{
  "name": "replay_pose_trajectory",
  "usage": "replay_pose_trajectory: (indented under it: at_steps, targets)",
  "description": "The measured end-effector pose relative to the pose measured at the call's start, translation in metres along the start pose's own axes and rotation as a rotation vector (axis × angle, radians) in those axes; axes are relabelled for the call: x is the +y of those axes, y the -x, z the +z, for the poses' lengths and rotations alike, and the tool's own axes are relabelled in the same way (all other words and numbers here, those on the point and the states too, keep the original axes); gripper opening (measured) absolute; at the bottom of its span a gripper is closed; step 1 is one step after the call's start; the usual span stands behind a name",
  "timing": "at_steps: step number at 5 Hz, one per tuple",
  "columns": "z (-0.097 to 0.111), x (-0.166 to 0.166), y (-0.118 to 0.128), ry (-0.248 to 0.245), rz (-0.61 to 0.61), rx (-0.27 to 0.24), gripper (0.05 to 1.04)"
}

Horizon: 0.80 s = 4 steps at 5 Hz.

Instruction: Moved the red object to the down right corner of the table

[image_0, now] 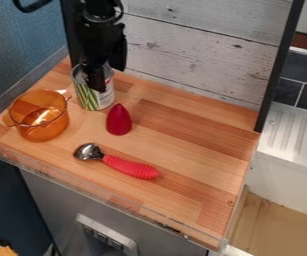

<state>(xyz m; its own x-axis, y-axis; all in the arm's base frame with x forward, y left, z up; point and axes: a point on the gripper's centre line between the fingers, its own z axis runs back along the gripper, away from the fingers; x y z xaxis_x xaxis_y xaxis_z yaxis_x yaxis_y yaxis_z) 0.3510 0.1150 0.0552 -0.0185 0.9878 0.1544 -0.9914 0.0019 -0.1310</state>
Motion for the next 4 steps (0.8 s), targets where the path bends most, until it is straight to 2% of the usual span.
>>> replay_pose_trajectory:
  at_steps: [2, 4]
  targets:
    - [-0.015, 0.009, 0.011, -0.069, -0.005, -0.012, 1.001]
    - [-0.026, 0.021, 0.027, -0.135, -0.046, 0.021, 1.001]
